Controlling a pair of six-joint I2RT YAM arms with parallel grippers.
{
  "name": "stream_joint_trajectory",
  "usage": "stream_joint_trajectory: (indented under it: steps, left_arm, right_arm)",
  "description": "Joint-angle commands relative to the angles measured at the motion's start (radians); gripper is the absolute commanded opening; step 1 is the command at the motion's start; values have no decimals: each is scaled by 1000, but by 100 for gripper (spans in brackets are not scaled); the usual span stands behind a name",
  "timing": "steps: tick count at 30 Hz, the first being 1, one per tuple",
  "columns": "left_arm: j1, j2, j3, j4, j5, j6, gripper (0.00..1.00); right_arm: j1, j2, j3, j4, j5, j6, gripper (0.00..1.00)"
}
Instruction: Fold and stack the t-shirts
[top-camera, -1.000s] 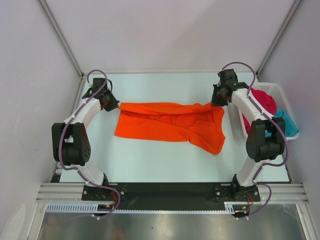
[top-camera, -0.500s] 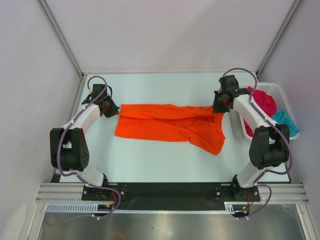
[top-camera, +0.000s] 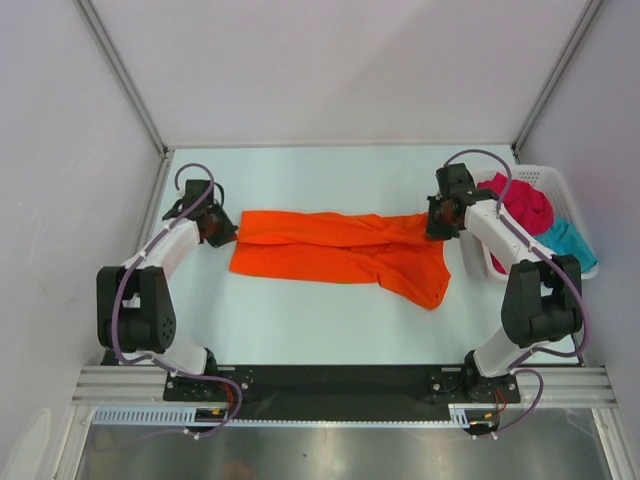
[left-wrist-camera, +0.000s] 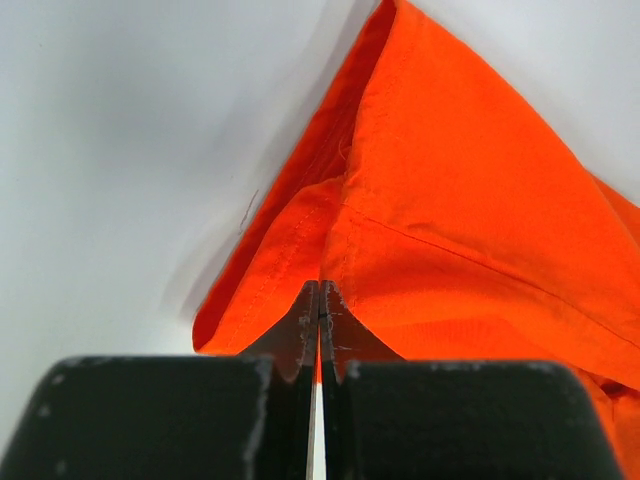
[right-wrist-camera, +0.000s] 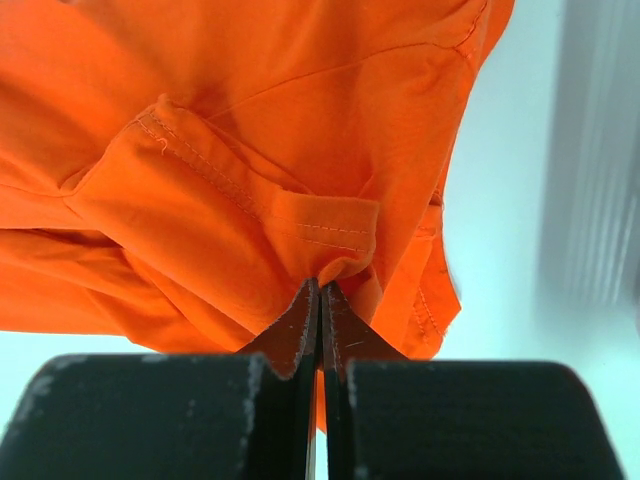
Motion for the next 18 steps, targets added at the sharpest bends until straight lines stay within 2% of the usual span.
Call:
stream_joint_trajectory:
  steps: [1, 18]
  left_arm:
    - [12, -64, -14, 17, 3, 19, 0]
    - [20, -173, -78, -1, 16, 25, 0]
  right_arm:
    - [8, -55, -6, -15, 36, 9, 0]
    - [36, -161, -57, -75, 93, 30, 0]
